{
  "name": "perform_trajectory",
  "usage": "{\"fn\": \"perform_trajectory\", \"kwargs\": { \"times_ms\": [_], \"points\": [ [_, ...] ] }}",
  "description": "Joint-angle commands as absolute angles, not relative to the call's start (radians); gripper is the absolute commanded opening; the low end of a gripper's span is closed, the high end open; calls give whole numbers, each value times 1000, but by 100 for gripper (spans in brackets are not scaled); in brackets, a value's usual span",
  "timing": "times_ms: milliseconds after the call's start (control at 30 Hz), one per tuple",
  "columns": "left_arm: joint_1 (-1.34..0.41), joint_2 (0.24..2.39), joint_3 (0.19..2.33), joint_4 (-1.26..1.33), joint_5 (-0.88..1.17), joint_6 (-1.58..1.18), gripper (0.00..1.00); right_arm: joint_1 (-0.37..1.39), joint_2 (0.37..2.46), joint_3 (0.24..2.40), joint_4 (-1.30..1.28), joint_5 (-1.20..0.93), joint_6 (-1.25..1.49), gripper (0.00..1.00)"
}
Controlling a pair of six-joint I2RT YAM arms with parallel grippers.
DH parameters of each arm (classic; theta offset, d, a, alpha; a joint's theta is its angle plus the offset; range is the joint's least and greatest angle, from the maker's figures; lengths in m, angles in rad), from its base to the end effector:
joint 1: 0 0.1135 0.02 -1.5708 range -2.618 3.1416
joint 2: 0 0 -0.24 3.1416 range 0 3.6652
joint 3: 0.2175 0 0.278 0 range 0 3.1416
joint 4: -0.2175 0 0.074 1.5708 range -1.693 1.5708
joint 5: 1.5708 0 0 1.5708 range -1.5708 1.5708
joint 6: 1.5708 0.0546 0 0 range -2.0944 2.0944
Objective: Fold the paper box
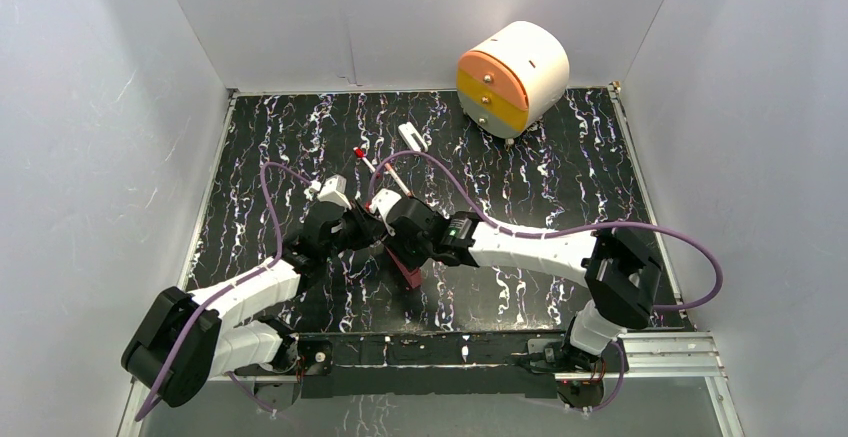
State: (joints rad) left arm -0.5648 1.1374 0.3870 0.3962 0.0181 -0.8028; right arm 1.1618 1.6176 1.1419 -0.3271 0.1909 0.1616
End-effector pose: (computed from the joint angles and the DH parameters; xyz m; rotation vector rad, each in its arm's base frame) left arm 0.2354 -0.1503 0.1455 -0.2294 2.0268 -0.9117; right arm 0.1641 0.3525 0.1905 -1.0660 2.1438 0.4133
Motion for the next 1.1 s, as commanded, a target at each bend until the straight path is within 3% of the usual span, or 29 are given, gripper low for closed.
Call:
{"fn": "perform_trajectory", "kwargs": {
  "times_ms": [0,33,67,333,667,933,1067],
  "points": [
    [-568,1153,356,316,14,-799,12,1173,1619,1191,-354,207,161,43],
    [-568,1151,356,316,14,-799,11,1173,1621,1196,-360,202,161,43],
    [-568,1151,356,316,14,-799,11,1175,1623,1199,-365,199,198,81],
    [-568,1150,351,313,14,-802,11,1175,1618,1200,-366,192,265,89],
    [-568,1143,358,305,14,-809,11,1211,1688,1197,-407,358,213,72],
    [-568,1139,366,300,29,-817,11,1222,1692,1151,-385,406,109,47],
    [-568,1110,375,283,22,-817,17,1216,1648,1101,-328,389,-26,36]
  ]
}}
